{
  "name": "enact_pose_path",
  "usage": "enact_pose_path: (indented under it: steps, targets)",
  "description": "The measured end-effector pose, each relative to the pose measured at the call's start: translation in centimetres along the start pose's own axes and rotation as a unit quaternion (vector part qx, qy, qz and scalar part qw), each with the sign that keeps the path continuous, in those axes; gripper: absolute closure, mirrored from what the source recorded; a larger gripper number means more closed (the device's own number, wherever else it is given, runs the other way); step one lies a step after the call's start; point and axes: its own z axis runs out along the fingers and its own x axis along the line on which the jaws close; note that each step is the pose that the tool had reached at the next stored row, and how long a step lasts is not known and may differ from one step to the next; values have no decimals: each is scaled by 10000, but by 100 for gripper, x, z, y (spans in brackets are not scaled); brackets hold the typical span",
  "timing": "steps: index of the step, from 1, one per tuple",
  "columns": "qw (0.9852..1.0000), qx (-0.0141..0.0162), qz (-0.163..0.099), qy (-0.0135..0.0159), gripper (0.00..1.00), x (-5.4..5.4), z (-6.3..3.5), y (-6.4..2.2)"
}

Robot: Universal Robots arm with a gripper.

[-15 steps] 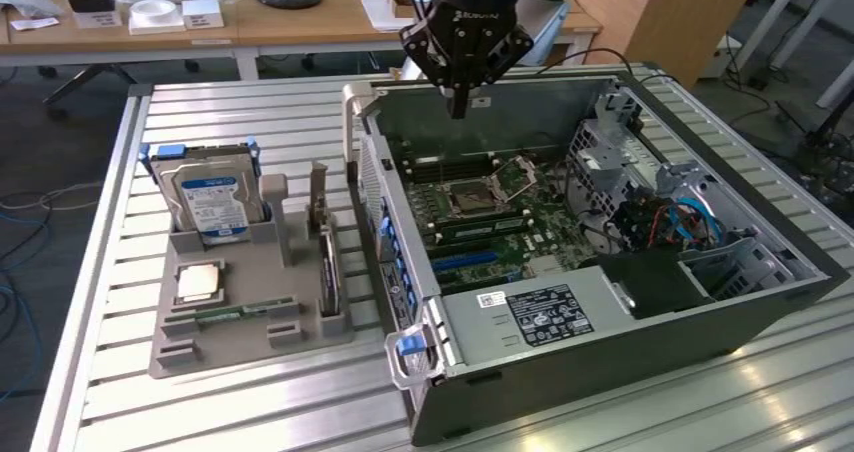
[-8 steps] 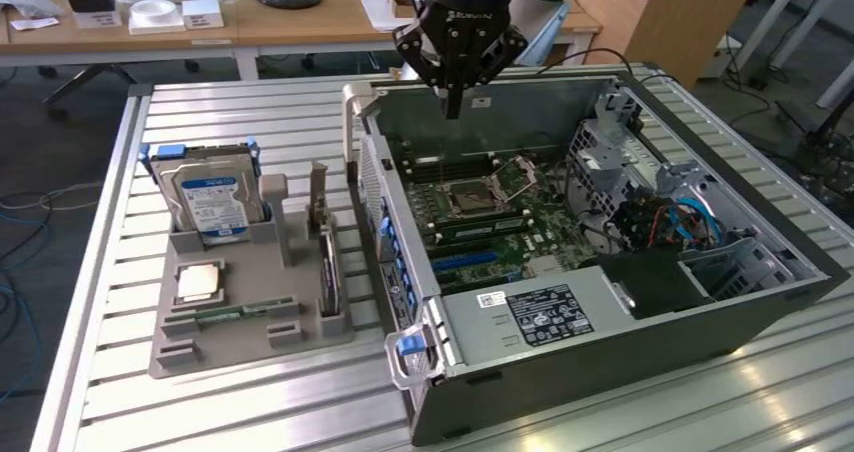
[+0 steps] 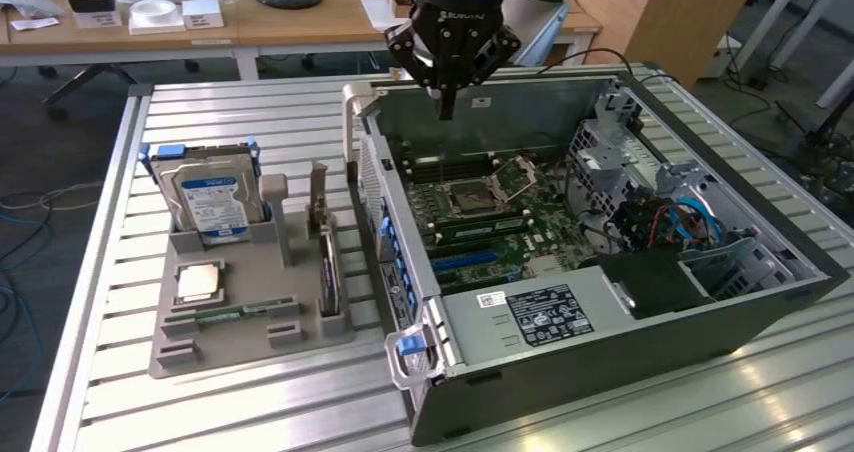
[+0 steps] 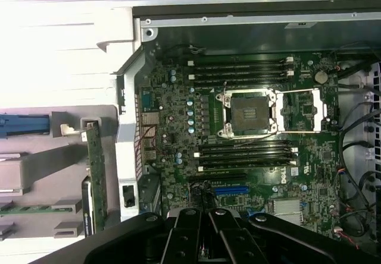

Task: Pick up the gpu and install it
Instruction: 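Reach for the gpu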

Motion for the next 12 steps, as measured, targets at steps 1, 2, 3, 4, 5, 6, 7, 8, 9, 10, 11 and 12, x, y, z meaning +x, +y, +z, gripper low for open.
enact_pose_path:
  steps: [1,2,3,4,5,6,7,8,9,10,11,12]
  targets:
    - [10000,0,0,0,86,13,0,-1]
    - [10000,0,0,0,86,24,-1,-2]
    - [10000,0,0,0,86,34,-1,-3]
    - [10000,0,0,0,86,45,-1,-3]
    - [10000,0,0,0,86,54,-1,-4]
    - [10000,0,0,0,86,62,-1,-5]
    - [10000,0,0,0,86,71,-1,-5]
    - [10000,0,0,0,86,79,-1,-6]
    - [10000,0,0,0,86,87,-1,-6]
    - [10000,0,0,0,86,96,-1,-7]
    - [10000,0,0,0,86,105,-1,-8]
    - [10000,0,0,0,86,114,-1,-8]
